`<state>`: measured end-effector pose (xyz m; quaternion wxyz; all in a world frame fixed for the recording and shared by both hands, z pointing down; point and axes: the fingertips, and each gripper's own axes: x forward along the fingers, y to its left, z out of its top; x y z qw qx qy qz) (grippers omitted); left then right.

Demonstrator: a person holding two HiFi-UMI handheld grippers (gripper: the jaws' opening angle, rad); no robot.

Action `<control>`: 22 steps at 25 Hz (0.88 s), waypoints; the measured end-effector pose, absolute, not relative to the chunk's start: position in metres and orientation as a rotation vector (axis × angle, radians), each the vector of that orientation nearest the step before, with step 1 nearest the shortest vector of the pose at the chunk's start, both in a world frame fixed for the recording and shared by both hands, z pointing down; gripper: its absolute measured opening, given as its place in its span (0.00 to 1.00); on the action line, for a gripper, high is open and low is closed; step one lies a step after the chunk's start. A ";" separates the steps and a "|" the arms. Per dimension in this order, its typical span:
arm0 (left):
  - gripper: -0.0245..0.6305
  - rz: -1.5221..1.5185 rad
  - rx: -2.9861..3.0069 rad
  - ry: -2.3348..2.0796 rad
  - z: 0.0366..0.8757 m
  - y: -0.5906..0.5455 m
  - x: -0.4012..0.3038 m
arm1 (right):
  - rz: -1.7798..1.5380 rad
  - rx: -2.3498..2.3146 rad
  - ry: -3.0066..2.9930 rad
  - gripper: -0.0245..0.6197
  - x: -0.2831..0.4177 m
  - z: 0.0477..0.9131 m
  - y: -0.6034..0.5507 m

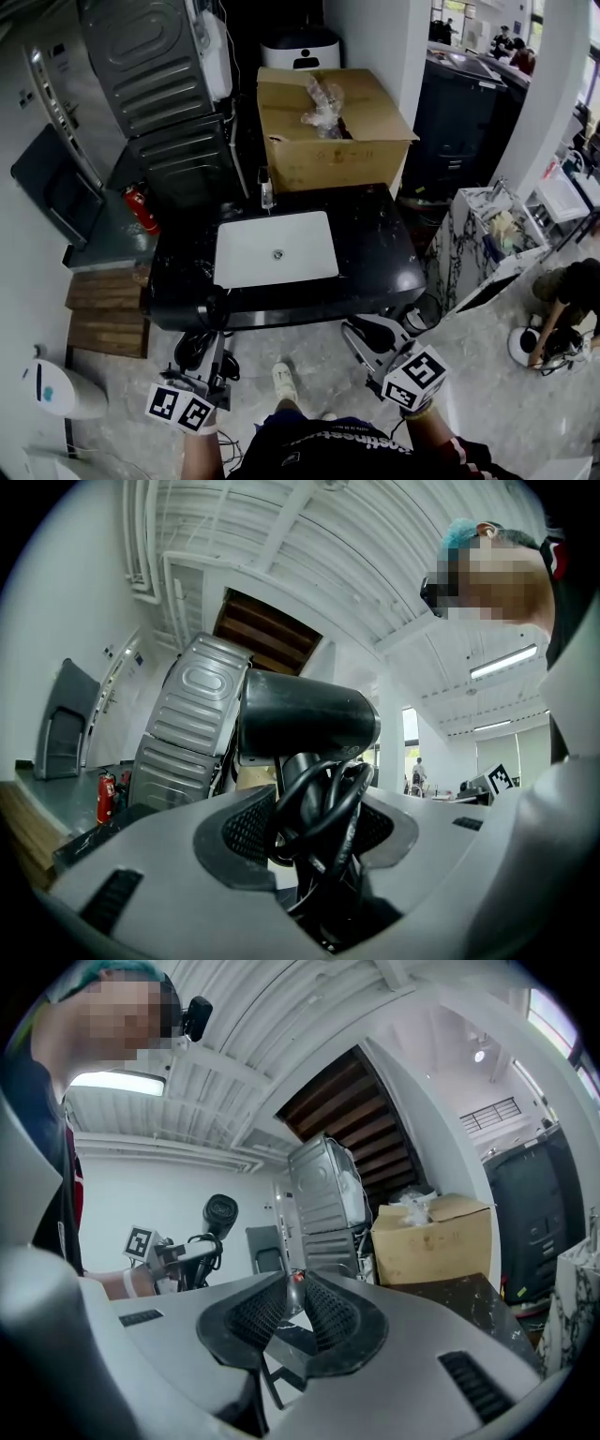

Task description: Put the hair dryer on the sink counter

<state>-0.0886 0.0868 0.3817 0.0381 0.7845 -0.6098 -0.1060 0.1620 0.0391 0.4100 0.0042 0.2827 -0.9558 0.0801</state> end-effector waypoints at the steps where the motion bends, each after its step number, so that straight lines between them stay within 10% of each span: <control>1: 0.35 -0.339 2.407 -1.861 0.383 0.077 -0.093 | 0.247 0.885 -2.989 0.16 0.157 0.409 0.031; 22: 0.35 -0.349 2.553 -1.684 0.378 -0.133 -0.253 | 0.112 0.904 -2.898 0.16 -0.049 0.386 -0.165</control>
